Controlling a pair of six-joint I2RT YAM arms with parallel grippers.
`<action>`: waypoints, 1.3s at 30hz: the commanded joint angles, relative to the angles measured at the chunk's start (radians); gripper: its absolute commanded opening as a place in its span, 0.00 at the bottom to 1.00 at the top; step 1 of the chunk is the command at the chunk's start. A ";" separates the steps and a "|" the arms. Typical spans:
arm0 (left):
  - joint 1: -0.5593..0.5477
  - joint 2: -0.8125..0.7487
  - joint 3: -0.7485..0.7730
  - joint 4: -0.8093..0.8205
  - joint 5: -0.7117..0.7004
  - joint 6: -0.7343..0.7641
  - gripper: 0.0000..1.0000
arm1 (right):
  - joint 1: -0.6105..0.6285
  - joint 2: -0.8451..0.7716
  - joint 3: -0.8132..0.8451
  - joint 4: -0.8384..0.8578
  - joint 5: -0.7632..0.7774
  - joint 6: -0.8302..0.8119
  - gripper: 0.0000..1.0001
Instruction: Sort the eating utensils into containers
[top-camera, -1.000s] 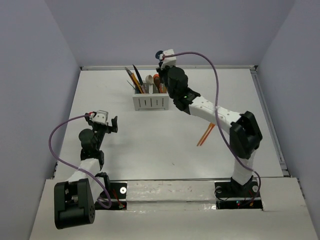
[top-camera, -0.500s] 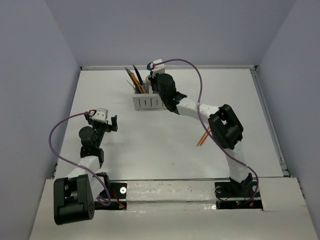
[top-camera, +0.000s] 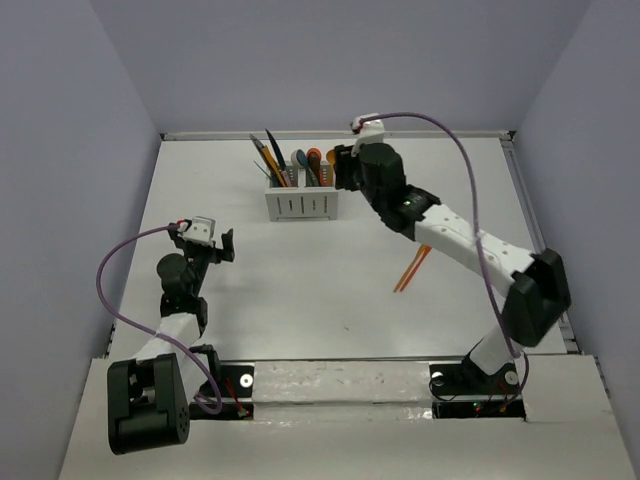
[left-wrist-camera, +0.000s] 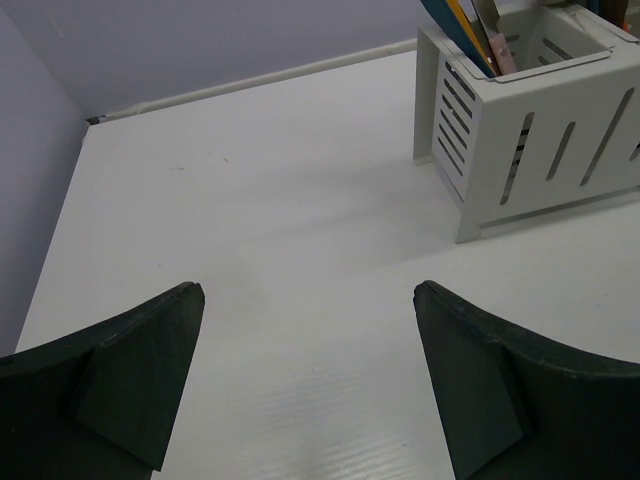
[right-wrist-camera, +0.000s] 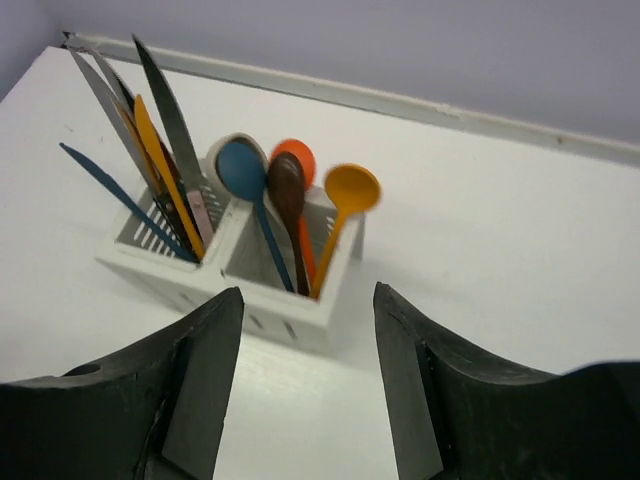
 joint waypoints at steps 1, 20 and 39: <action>0.001 -0.031 0.014 0.069 -0.006 0.005 0.99 | -0.108 -0.241 -0.132 -0.427 0.017 0.330 0.60; 0.001 -0.083 -0.012 0.081 0.003 0.008 0.99 | -0.330 -0.259 -0.530 -0.629 -0.150 0.594 0.49; 0.001 -0.124 -0.027 0.072 0.010 0.012 0.99 | -0.397 -0.130 -0.553 -0.577 -0.088 0.564 0.39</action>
